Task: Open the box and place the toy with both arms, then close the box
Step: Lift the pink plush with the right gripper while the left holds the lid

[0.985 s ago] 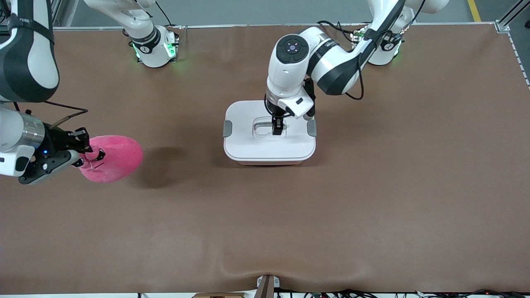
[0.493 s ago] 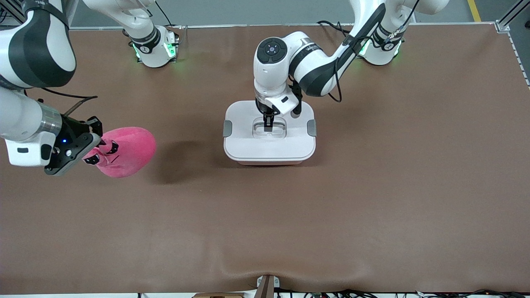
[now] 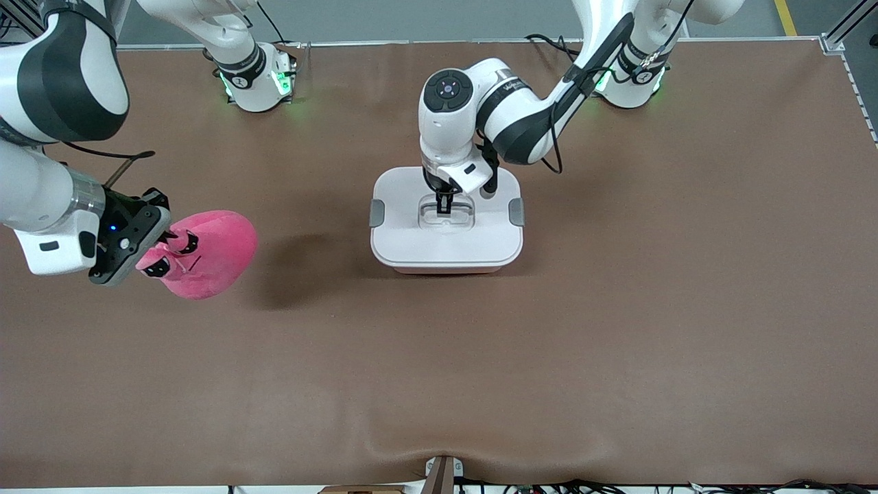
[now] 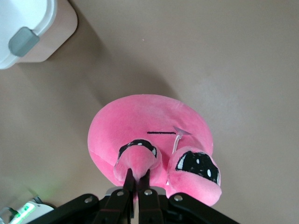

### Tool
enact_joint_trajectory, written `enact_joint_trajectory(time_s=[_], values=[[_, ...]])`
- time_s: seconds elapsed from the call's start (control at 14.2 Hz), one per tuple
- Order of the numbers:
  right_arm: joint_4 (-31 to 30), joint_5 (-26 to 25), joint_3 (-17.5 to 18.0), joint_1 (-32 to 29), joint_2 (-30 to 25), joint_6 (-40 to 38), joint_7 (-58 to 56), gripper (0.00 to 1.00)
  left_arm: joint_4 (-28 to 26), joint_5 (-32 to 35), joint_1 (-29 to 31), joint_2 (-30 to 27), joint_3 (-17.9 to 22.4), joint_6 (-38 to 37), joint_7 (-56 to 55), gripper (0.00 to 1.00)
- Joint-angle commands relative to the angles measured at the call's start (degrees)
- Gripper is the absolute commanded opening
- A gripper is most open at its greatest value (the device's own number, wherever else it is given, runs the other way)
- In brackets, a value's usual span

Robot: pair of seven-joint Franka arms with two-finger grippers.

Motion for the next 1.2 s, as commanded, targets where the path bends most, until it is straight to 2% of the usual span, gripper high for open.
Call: enact_joint_trajectory(time_s=[0.0,0.28,0.56,0.7,0.99,1.13], values=[[-0.13,0.35,-0.53,1.59,-0.92,0.75,-6.27,0.00,0.77,1.59,-0.16,0.47,0.15,0.61,-1.29,0.26],[-0.30,0.08,-0.53,3.01,-0.57,3.56,-16.64,0.00,0.77,1.68,-0.07,0.38,0.15,0.52,-0.41,0.00],[-0.39,0.44,-0.53,5.72,-0.57,7.78,-29.11,0.00,0.86,2.12,0.28,-1.11,0.15,-0.01,0.81,0.00],[-0.30,1.31,-0.44,6.35,-0.48,8.58,-30.55,0.00,1.56,1.94,0.45,-1.81,0.15,-0.18,1.44,0.00],[-0.30,2.11,-0.44,8.36,-0.48,8.84,-33.18,0.00,1.65,1.86,0.89,-6.64,0.15,-4.66,3.71,0.00],[-0.30,2.11,-0.44,10.03,-0.65,8.84,-34.32,0.00,1.83,0.98,3.08,-9.19,0.07,-5.98,6.26,0.00]])
